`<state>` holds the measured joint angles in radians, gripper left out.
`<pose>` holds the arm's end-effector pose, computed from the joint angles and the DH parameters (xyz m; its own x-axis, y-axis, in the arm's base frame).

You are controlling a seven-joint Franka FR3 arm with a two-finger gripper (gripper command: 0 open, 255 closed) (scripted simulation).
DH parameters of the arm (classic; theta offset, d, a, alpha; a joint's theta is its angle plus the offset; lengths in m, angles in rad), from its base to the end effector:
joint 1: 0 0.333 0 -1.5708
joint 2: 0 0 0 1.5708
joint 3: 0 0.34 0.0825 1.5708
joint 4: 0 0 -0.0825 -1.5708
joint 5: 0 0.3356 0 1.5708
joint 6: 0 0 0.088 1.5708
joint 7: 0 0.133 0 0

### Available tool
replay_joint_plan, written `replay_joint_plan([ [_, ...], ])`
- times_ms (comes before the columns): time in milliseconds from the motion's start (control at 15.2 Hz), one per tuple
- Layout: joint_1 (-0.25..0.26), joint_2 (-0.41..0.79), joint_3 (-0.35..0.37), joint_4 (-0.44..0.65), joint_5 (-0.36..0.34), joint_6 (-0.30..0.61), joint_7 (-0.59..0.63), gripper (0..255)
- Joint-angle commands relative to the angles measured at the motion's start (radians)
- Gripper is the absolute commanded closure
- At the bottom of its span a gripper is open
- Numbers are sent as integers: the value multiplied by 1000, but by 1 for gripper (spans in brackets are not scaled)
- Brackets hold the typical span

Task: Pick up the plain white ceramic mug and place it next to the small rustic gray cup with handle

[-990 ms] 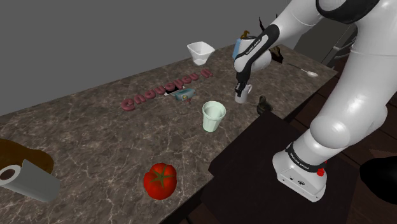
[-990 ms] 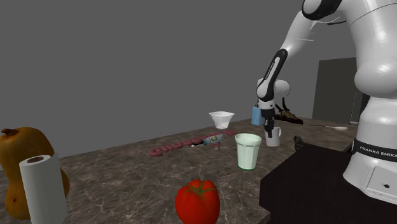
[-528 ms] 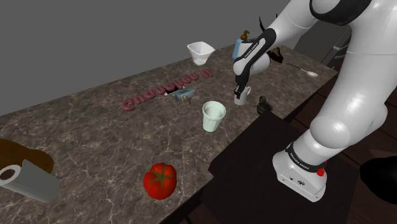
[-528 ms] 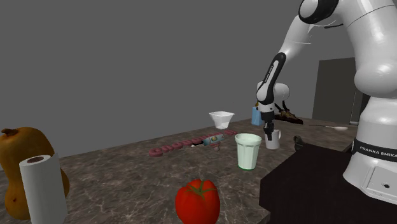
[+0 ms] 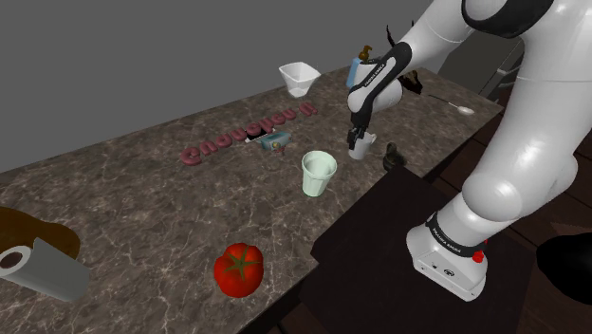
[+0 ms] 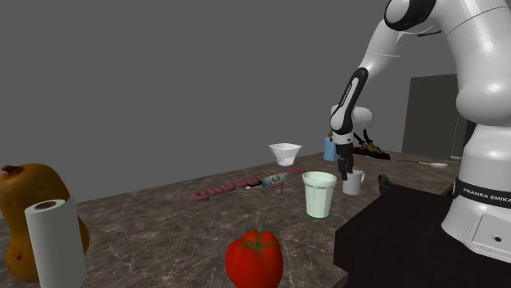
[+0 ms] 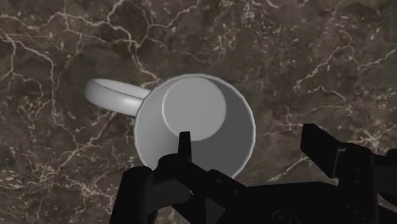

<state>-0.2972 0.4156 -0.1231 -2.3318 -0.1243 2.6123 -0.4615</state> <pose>0.4447 -0.1997 0.1904 0.9735 0.1548 -0.1682 0.1612 -0.9866 0.0247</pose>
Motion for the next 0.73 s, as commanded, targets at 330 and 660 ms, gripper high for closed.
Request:
replay_joint_plan([
  [330,11,-112,1,6,0,-118,0,0],
  [660,11,-112,1,6,0,-118,0,0],
])
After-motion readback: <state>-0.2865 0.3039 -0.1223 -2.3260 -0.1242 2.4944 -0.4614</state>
